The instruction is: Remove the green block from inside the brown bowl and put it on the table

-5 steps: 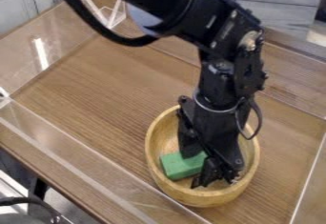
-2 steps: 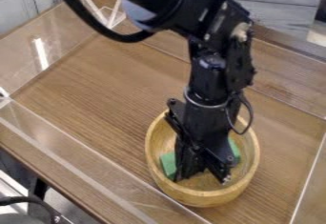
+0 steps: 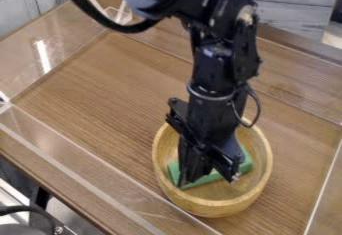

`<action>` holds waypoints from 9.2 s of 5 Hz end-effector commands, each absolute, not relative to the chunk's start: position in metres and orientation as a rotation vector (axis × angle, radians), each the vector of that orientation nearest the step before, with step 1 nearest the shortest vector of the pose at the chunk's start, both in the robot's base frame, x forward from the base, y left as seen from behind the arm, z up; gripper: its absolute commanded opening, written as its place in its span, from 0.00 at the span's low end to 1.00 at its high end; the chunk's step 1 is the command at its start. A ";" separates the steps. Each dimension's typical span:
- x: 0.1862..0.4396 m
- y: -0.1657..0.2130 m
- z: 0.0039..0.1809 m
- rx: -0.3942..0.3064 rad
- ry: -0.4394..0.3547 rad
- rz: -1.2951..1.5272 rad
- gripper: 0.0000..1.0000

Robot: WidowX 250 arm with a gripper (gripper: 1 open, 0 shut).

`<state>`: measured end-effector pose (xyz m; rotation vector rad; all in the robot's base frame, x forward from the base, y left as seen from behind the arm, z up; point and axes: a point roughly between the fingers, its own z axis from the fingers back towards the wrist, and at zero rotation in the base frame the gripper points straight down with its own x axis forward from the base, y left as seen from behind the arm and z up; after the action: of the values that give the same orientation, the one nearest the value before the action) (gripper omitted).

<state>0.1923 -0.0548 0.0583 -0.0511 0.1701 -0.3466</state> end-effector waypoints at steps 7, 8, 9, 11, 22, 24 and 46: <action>0.218 -0.043 0.099 -0.124 0.107 -0.253 0.00; 0.220 -0.043 0.095 -0.121 0.100 -0.321 1.00; 0.220 -0.043 0.090 -0.117 0.092 -0.388 1.00; 0.213 -0.047 0.071 -0.104 0.067 -0.543 1.00; 0.189 -0.069 0.044 -0.177 0.101 -0.494 0.00; 0.184 -0.071 0.048 -0.195 0.114 -0.467 0.00; 0.184 -0.008 0.141 -0.337 0.059 -0.198 0.00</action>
<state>0.1756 -0.0105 0.1298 -0.3488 0.1137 -0.1857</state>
